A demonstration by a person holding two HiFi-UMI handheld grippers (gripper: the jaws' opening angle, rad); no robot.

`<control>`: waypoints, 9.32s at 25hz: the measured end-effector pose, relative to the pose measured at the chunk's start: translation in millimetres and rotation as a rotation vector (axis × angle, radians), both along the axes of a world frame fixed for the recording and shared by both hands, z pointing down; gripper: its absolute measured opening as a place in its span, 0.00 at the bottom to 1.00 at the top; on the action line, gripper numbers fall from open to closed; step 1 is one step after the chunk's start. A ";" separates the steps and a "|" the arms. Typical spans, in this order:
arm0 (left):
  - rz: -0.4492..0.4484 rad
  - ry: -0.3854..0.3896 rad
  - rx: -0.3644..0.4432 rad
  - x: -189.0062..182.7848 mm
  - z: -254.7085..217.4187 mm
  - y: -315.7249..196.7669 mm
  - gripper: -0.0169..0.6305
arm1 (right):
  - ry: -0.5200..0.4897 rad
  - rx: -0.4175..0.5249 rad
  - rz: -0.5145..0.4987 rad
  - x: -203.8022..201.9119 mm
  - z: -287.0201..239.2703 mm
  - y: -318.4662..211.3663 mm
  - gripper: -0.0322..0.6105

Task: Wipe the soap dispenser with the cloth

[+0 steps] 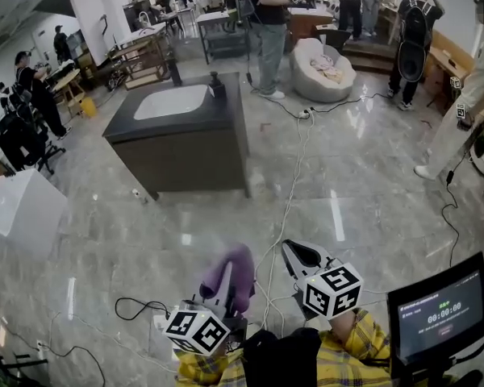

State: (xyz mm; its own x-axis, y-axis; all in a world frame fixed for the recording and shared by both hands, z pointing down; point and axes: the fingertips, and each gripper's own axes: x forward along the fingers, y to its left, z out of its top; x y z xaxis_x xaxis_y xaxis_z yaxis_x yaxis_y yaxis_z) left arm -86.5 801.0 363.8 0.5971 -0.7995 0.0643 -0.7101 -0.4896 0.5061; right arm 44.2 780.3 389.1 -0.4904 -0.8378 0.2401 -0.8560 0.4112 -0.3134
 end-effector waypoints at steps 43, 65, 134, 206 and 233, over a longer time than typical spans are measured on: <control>-0.060 -0.033 0.022 -60.4 -8.4 -252.4 0.09 | 0.019 -0.002 0.041 -34.3 0.9 -257.3 0.06; -0.169 -0.100 0.006 19.7 5.8 -395.5 0.09 | 0.052 0.027 -0.196 3.1 8.0 -389.3 0.06; 0.011 -0.153 0.028 -22.5 27.2 -758.2 0.09 | 0.164 0.010 -0.137 -72.3 22.3 -735.8 0.06; -0.141 -0.150 -0.031 -12.5 66.0 -1005.6 0.09 | 0.131 0.014 -0.149 -34.0 57.2 -979.7 0.06; -0.050 -0.172 -0.110 -5.5 106.9 -1042.5 0.09 | 0.145 -0.013 -0.114 -50.5 71.0 -1017.3 0.06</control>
